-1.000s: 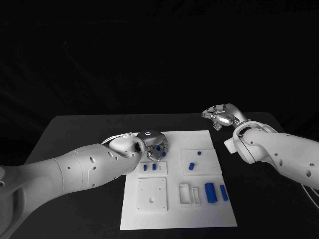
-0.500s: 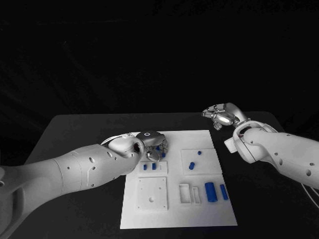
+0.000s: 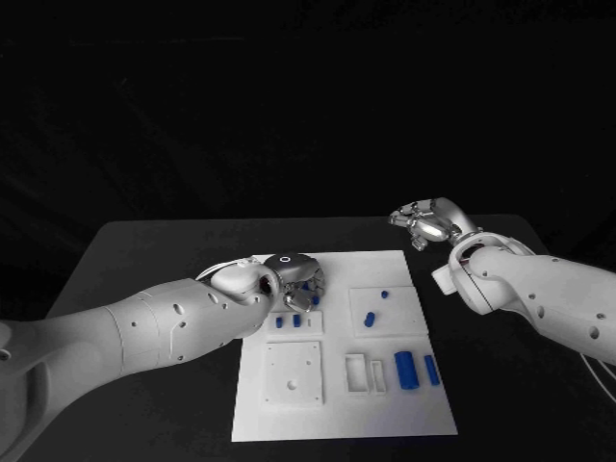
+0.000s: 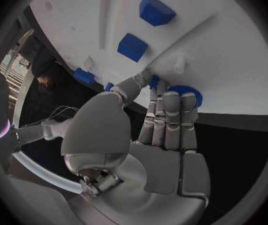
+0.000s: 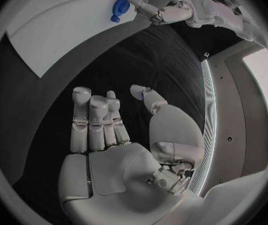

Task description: Assemble the parts on the task board

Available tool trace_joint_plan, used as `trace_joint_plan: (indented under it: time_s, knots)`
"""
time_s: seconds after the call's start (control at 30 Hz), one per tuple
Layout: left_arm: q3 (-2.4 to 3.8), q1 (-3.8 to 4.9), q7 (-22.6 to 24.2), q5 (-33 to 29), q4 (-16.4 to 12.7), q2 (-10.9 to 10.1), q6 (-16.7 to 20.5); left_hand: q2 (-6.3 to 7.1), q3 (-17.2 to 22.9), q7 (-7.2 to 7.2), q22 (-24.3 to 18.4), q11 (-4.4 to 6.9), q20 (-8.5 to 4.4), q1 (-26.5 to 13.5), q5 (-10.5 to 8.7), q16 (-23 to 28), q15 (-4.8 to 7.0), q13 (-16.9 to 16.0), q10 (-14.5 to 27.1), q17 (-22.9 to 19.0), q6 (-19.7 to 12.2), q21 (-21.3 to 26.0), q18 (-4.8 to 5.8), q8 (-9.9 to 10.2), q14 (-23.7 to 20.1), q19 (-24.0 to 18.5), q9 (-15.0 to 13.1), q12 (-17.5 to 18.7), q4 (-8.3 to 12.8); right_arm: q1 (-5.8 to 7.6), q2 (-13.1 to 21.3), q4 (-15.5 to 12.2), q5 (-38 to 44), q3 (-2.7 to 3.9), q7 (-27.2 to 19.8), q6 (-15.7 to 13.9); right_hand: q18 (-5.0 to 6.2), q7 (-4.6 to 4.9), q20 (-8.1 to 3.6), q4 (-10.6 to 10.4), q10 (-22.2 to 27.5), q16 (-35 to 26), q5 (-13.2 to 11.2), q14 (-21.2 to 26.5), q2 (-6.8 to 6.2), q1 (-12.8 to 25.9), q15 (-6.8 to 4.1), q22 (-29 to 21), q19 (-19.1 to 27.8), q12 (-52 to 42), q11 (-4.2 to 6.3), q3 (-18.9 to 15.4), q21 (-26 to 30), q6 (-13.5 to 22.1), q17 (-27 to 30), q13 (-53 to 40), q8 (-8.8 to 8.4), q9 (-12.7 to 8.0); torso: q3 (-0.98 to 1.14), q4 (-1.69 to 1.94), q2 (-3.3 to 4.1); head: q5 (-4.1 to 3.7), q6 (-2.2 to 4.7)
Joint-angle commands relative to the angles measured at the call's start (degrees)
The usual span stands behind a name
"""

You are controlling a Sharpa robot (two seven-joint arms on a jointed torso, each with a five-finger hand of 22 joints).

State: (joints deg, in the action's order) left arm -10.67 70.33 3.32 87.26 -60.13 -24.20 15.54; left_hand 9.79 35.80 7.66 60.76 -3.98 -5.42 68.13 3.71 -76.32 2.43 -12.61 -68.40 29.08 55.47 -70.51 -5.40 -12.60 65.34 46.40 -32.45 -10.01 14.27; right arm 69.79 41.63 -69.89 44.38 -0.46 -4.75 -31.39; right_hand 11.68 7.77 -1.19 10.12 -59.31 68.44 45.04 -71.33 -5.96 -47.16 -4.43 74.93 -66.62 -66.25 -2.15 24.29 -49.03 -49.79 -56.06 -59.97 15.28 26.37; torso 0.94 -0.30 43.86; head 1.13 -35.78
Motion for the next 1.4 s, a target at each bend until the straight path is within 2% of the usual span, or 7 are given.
trace_joint_plan:
  time_s: [0.03, 0.5, 0.77, 0.83, 0.93, 1.13, 1.4]
  knots:
    - [-0.19, -0.30, -0.4, 0.3, 0.2, 0.2, -1.0, -0.19, 0.0, -0.03, 0.0, -0.01, -2.53, -0.3, -0.04, -0.4, 0.03, 0.0, -0.4, -0.1, 0.3, -0.3, -1.90, -0.3, 0.2, 0.4, 0.1, -0.4, -0.4, -0.02, 0.1, -0.1, 0.2, 0.01, -0.6, 0.7, 3.32, 0.46, -0.47, 0.3, 0.1, 0.2, 0.3, -0.4, 0.26, 0.3, -0.18, 0.9, -0.1, -0.2, 0.45, 0.2, 0.3, -0.1, 0.1, 0.1, 0.20, -0.1, -0.01, -0.07, 0.02, -0.08, 0.02]
    - [-0.22, -0.32, -0.6, 0.1, 0.3, 0.4, -1.1, -2.04, 0.1, -0.50, 0.0, 0.44, -2.82, -0.9, -0.05, -0.8, 0.47, -0.3, -1.3, -0.3, 1.4, -0.4, -2.03, -1.0, 0.8, 0.9, 0.0, -1.2, -1.4, -0.02, 0.0, -0.1, 0.2, 0.01, -0.6, 0.7, 3.32, 0.45, -0.47, 0.3, 0.1, 0.2, 0.3, -0.4, 0.26, 0.3, -0.18, 0.9, -0.1, -0.2, 0.45, 0.2, 0.3, -0.1, 0.1, 0.1, 0.21, -0.1, 0.03, -0.01, -0.04, -0.15, -0.17]
    - [-0.23, -0.32, -0.9, 0.3, 0.9, 0.6, -2.0, -3.19, 0.8, -0.97, 0.2, 0.97, -3.26, 0.4, 0.47, -1.5, 1.00, -0.5, -2.3, -0.3, 2.6, -0.8, -2.25, -1.6, 1.9, 1.6, -0.1, -1.7, -0.7, -0.02, 0.0, -0.2, 0.2, 0.01, -0.6, 0.7, 3.32, 0.45, -0.47, 0.3, 0.1, 0.2, 0.3, -0.4, 0.26, 0.3, -0.18, 0.9, -0.1, -0.2, 0.46, 0.2, 0.3, -0.1, 0.1, 0.1, 0.22, -0.1, 0.03, 0.04, -0.06, -0.19, -0.25]
    - [-0.42, -0.35, -0.9, 0.3, 1.0, 0.7, -2.1, -3.28, 0.9, -1.02, 0.2, 1.05, -3.33, 0.5, 0.53, -1.7, 1.09, -0.5, -2.5, -0.3, 2.7, -0.9, -2.24, -1.7, 2.3, 1.7, -0.1, -1.8, -0.4, -0.02, 0.0, -0.2, 0.2, 0.01, -0.6, 0.7, 3.32, 0.45, -0.47, 0.3, 0.1, 0.2, 0.3, -0.4, 0.26, 0.3, -0.18, 0.9, -0.1, -0.2, 0.46, 0.2, 0.3, -0.1, 0.1, 0.1, 0.22, -0.1, 0.03, 0.02, -0.05, -0.18, -0.27]
    - [-1.46, -0.36, -1.0, 0.3, 1.0, 0.6, -2.0, -3.47, 0.9, -1.07, 0.2, 1.15, -3.46, 0.5, 0.56, -2.1, 1.20, -0.5, -2.7, -0.2, 2.9, -1.0, -2.25, -1.8, 3.0, 2.0, 0.0, -1.8, -0.2, -0.02, -0.1, -0.2, 0.2, 0.01, -0.6, 0.7, 3.32, 0.45, -0.47, 0.3, 0.1, 0.2, 0.3, -0.4, 0.26, 0.3, -0.19, 0.9, -0.1, -0.2, 0.46, 0.2, 0.3, -0.1, 0.1, 0.1, 0.22, -0.1, 0.00, -0.05, -0.01, -0.11, -0.24]
    - [-1.51, -0.43, -1.1, 0.2, 1.0, 0.4, -1.3, -3.99, 1.0, -1.35, 0.3, 1.49, -3.74, 0.3, 0.69, -2.4, 1.53, -0.6, -3.5, -0.3, 3.7, -1.4, -2.33, -2.2, 3.9, 2.7, -0.1, -2.0, 0.0, -0.02, 0.0, -0.2, 0.2, 0.01, -0.6, 0.7, 3.32, 0.45, -0.47, 0.3, 0.1, 0.2, 0.3, -0.4, 0.25, 0.3, -0.19, 0.9, -0.1, -0.3, 0.46, 0.2, 0.3, -0.1, 0.1, 0.1, 0.22, -0.1, 0.00, -0.14, 0.00, -0.18, -0.38]
    - [-1.48, -0.55, -0.2, -1.5, -0.2, -0.4, 1.6, -4.71, 1.2, -1.79, 0.3, 2.06, -4.17, 0.2, 0.96, -2.7, 2.10, -0.8, -4.8, -0.3, 5.0, -1.7, -2.52, -2.9, 4.9, 3.6, -0.3, -2.4, 0.2, -0.02, 0.0, -0.2, 0.2, 0.01, -0.6, 0.7, 3.32, 0.44, -0.47, 0.3, 0.1, 0.2, 0.3, -0.4, 0.25, 0.3, -0.19, 0.9, -0.1, -0.3, 0.46, 0.2, 0.3, -0.1, 0.1, 0.1, 0.22, -0.1, 0.02, -0.02, -0.03, -0.33, -0.38]
